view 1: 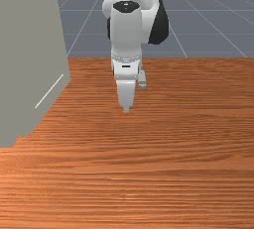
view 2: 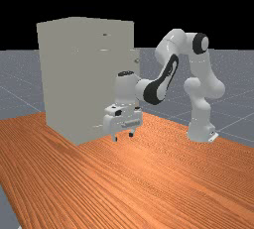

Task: Open the cabinet door

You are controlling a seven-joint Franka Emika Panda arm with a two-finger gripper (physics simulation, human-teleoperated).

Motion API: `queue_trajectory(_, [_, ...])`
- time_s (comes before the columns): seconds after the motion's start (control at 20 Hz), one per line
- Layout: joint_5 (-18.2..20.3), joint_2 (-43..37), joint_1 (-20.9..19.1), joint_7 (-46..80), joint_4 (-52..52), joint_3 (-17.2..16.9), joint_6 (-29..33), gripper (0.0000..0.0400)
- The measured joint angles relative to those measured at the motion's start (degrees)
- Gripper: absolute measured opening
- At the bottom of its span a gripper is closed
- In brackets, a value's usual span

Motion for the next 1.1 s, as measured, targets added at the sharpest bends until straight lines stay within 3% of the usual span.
queue_trajectory(0.05, [-0.97,-0.05,0.21,0.45,-0.29,-0.59,-0.7,0.0249])
queue_trajectory(0.15, [-1.66,-0.16,0.16,2.56,-0.81,-1.7,-2.1,0.0344])
queue_trajectory(0.25, [-1.89,-0.25,0.04,3.3,-0.95,-2.12,-2.65,0.038])
queue_trajectory(0.3, [-3.49,-6.14,1.53,17.7,-5.6,-3.43,-10.25,0.0234])
queue_trajectory(0.35, [-3.66,-11.8,2.79,31.25,-6.36,-4.2,-17.14,0.0143])
queue_trajectory(0.4, [-3.22,-15.16,3.64,44.32,-5.7,-4.77,-22.21,0.0088])
queue_trajectory(0.5, [-1.01,-17.01,4.35,68.29,-3.8,-5.95,-29.38,0.0033])
queue_trajectory(0.6, [1.08,-18.28,3.96,78.8,-3.16,-6.71,-32.68,0.0012])
queue_trajectory(0.75, [1.58,-25.1,3.62,83.93,-6.81,-6.86,-34.05,0.0003])
queue_trajectory(1.1, [-0.42,-62.1,2.1,87.83,-26.4,-4.73,-34.62,0.0])
